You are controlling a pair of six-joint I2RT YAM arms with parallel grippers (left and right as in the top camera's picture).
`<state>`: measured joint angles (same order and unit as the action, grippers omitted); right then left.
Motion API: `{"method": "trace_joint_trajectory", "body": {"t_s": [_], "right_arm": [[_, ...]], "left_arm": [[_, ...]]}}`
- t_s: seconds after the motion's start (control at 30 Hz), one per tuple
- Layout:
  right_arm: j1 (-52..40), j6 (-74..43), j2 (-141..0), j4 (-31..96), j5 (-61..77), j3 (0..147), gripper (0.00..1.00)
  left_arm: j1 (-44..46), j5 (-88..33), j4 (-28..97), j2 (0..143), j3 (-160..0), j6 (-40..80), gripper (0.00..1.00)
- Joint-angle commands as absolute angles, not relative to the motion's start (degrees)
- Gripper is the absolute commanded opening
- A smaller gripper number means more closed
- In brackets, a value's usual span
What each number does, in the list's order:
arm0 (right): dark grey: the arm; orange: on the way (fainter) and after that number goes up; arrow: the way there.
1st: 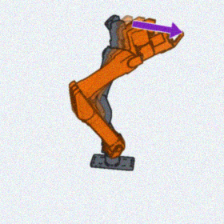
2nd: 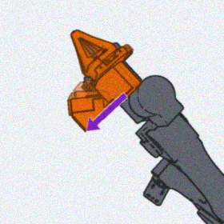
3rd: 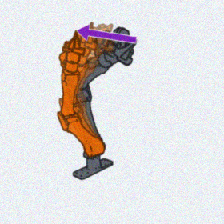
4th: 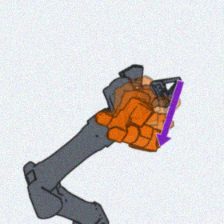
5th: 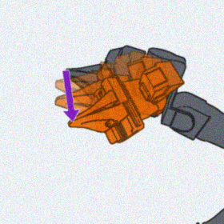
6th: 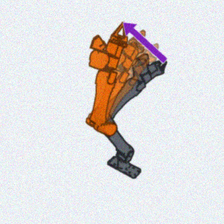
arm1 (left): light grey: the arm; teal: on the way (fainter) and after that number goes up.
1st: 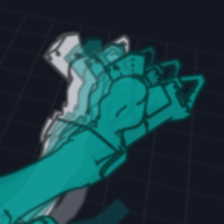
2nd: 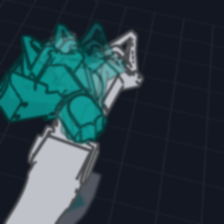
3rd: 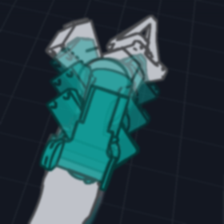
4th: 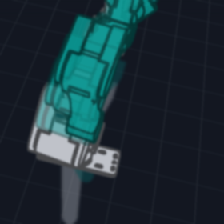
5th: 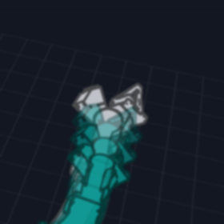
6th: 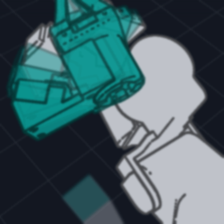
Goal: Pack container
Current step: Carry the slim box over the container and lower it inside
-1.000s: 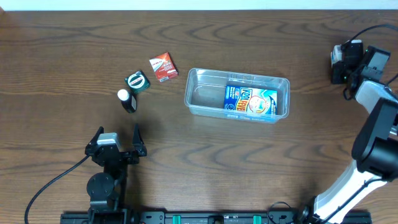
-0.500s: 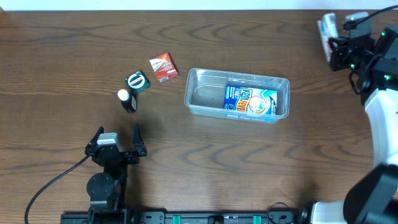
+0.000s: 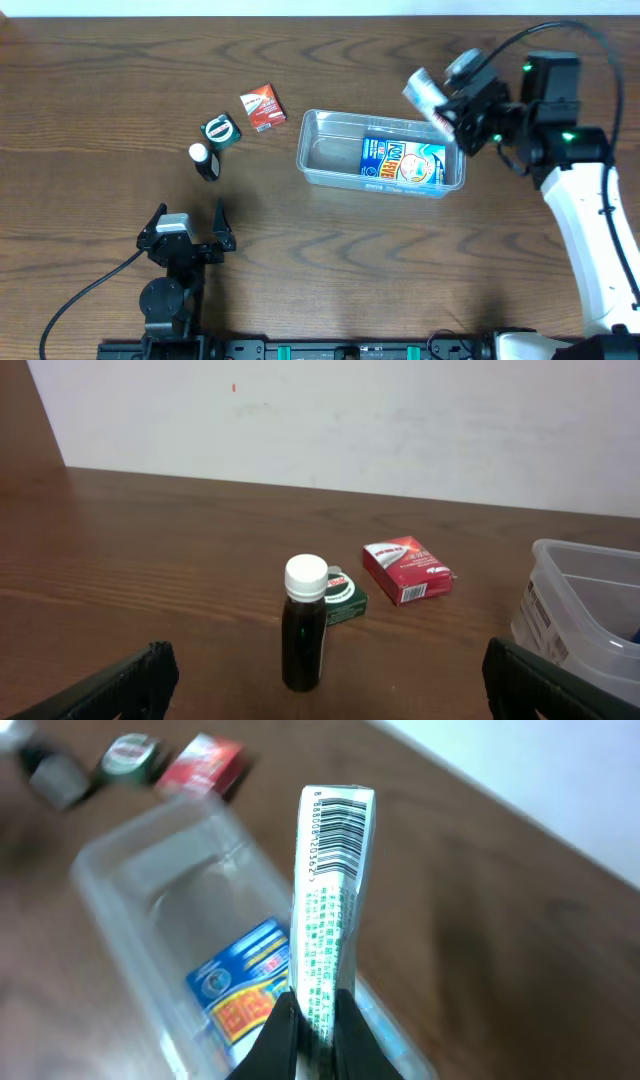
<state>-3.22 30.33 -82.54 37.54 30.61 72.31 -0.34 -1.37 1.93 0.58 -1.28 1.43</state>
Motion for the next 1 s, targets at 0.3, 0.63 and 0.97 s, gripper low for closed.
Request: {"method": "trace_joint_trajectory", "body": {"t_s": [0.3, 0.63, 0.97], "right_arm": [[-6.46, 56.49, -83.42, 41.65, 29.8, 72.25, 0.01], [-6.46, 62.87, -91.22, 42.04, 29.89, 71.46, 0.01], [-6.44, 62.87, -99.22, 40.53, 30.13, 71.46, 0.01]], "left_arm": [[-0.69, -0.86, 4.05, 0.23, -0.23, 0.86, 0.98], [-0.69, -0.86, 4.05, 0.23, -0.23, 0.86, 0.98], [-0.69, -0.86, 4.05, 0.23, -0.23, 0.86, 0.98]]}}
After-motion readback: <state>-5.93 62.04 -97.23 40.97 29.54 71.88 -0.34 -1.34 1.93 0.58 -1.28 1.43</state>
